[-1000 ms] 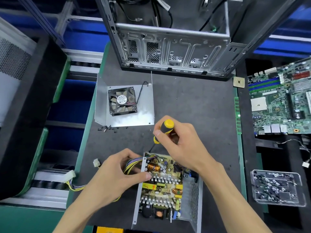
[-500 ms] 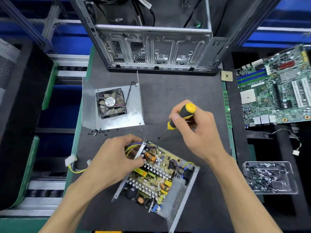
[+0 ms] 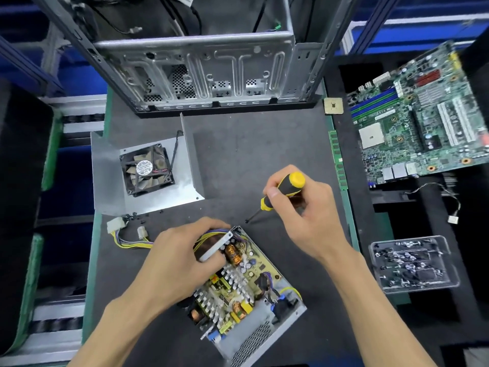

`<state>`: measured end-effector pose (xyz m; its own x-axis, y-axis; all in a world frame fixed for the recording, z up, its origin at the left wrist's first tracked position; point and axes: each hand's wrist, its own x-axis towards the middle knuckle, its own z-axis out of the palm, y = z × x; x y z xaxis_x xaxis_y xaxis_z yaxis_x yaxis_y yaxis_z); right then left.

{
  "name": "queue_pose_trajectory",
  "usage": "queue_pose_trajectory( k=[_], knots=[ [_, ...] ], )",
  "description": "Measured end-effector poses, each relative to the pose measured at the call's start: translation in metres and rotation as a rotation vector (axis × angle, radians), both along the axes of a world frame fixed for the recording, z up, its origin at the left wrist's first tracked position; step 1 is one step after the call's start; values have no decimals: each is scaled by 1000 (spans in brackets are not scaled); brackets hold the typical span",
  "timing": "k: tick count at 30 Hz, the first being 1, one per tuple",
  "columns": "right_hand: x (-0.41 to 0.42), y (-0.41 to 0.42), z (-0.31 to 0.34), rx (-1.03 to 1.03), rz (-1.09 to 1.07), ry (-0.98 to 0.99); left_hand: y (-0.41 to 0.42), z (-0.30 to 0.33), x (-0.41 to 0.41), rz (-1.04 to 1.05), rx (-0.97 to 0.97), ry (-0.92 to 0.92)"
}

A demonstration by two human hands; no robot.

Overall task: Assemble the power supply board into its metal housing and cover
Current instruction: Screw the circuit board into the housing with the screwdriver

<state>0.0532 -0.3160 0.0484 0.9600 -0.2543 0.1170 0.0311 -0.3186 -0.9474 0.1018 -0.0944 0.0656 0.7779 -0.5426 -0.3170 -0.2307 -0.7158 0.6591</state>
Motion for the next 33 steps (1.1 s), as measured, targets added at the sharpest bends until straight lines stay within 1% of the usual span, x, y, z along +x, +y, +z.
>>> queue_pose_trajectory(
  k=[11,24,33],
  knots=[
    [-5,0,-16,57,39,3,-8,-3,-3,49,-62,-79],
    [-5,0,-19,87,91,9,-9,-4,-2,65,-10,-58],
    [-5,3,-20,60,131,44,-9,-1,-3,68,-29,-39]
  ],
)
